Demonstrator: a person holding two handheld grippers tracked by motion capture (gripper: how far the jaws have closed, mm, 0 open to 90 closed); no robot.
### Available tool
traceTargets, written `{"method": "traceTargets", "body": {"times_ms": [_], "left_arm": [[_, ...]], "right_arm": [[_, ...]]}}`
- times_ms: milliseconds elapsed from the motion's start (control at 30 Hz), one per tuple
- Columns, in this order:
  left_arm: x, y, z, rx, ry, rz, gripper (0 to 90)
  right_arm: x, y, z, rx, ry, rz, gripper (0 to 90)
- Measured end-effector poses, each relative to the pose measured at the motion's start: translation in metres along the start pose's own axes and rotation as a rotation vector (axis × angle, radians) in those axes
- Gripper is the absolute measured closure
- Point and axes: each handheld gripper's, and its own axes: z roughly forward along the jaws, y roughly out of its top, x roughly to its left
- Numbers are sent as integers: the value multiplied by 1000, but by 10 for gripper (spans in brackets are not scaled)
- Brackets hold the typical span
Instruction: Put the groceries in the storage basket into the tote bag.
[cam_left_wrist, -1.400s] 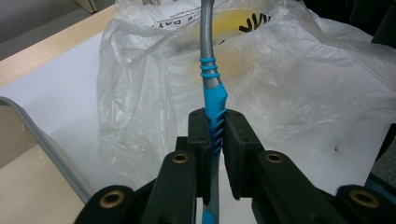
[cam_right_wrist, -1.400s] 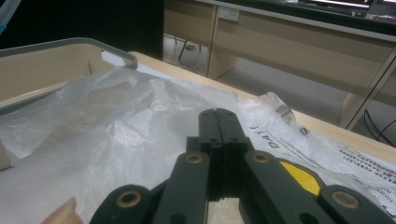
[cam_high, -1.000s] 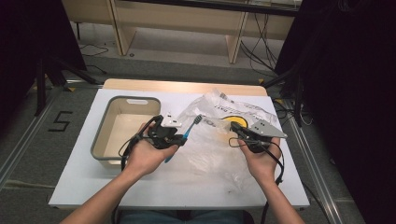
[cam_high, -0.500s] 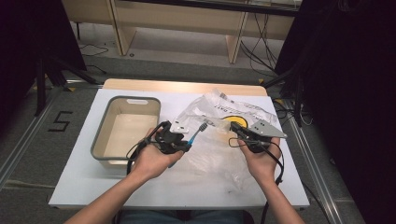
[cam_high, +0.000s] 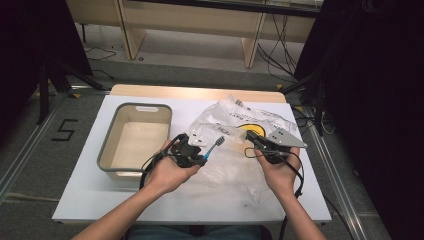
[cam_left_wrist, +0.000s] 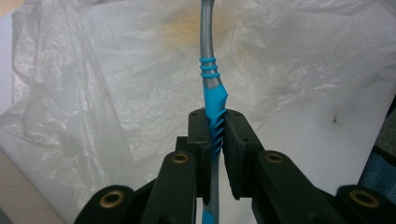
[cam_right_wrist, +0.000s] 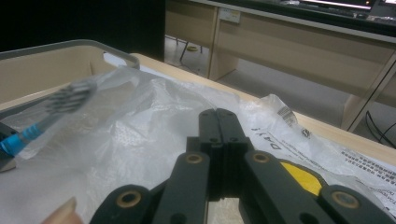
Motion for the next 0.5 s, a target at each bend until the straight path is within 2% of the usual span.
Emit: {"method": "traceTargets", "body": {"times_ms": [500], "left_arm": [[-4, 2, 21, 47, 1, 13, 813]], "right_arm": [[2, 1, -1, -3, 4, -2, 900]]}}
